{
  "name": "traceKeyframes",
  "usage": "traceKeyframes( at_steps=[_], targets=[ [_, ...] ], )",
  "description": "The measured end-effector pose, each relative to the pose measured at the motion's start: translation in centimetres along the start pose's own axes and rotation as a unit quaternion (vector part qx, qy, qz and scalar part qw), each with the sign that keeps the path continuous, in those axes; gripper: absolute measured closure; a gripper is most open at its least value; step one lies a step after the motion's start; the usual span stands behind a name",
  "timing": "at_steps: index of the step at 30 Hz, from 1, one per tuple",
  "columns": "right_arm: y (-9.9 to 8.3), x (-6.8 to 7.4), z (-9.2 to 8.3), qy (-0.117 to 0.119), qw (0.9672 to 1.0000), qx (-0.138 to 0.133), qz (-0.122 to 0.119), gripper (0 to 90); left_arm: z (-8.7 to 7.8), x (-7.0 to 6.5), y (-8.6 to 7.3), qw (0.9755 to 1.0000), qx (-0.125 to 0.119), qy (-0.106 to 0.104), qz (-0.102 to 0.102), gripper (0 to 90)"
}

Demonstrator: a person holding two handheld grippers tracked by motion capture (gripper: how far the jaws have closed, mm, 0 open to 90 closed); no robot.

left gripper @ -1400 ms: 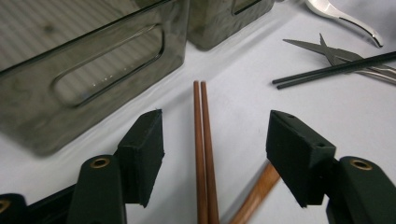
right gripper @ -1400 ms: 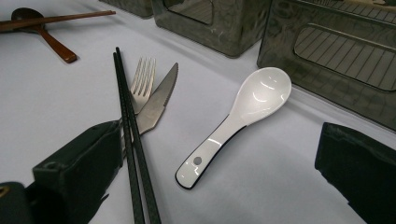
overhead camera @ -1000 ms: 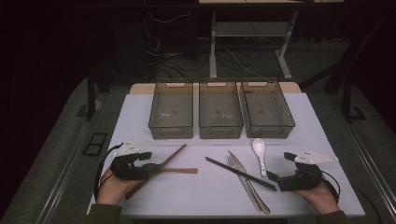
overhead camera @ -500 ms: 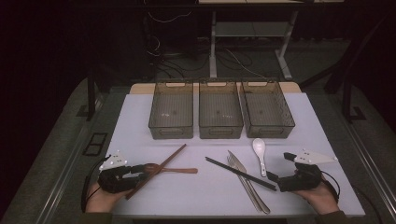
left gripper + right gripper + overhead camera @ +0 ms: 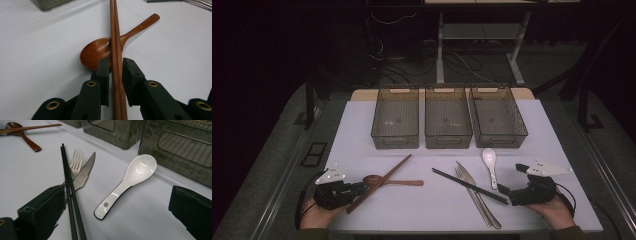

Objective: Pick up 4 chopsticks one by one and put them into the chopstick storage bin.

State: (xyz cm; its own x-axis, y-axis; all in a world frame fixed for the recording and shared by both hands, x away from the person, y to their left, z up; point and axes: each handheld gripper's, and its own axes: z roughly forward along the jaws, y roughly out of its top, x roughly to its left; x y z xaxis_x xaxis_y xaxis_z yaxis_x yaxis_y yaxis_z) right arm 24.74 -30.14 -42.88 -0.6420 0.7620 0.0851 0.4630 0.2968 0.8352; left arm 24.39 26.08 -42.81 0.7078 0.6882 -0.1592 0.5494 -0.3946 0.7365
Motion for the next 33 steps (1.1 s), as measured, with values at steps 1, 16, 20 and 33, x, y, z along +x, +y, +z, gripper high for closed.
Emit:
traceKeyframes(
  at_steps=[1, 16, 20, 33],
  targets=[
    [0.0, 0.0, 0.0, 0.0, 1.0, 0.0, 0.0, 0.5, 0.04, 0.03, -0.02, 1.0, 0.002, -0.001, -0.001, 76.1],
    [0.01, -0.01, 0.03, 0.0, 1.0, 0.0, -0.002, 0.5, 0.52, 0.13, -0.16, 0.9998, 0.022, -0.004, 0.003, 75.8],
    [0.01, -0.01, 0.01, -0.001, 1.0, 0.0, -0.002, 0.6, 0.59, 0.12, -0.2, 0.9997, 0.026, -0.001, 0.003, 75.5],
    [0.01, 0.0, 0.04, 0.001, 1.0, 0.0, -0.003, 0.5, 0.79, 0.25, -0.33, 0.9992, 0.039, 0.008, 0.007, 75.6]
  ],
)
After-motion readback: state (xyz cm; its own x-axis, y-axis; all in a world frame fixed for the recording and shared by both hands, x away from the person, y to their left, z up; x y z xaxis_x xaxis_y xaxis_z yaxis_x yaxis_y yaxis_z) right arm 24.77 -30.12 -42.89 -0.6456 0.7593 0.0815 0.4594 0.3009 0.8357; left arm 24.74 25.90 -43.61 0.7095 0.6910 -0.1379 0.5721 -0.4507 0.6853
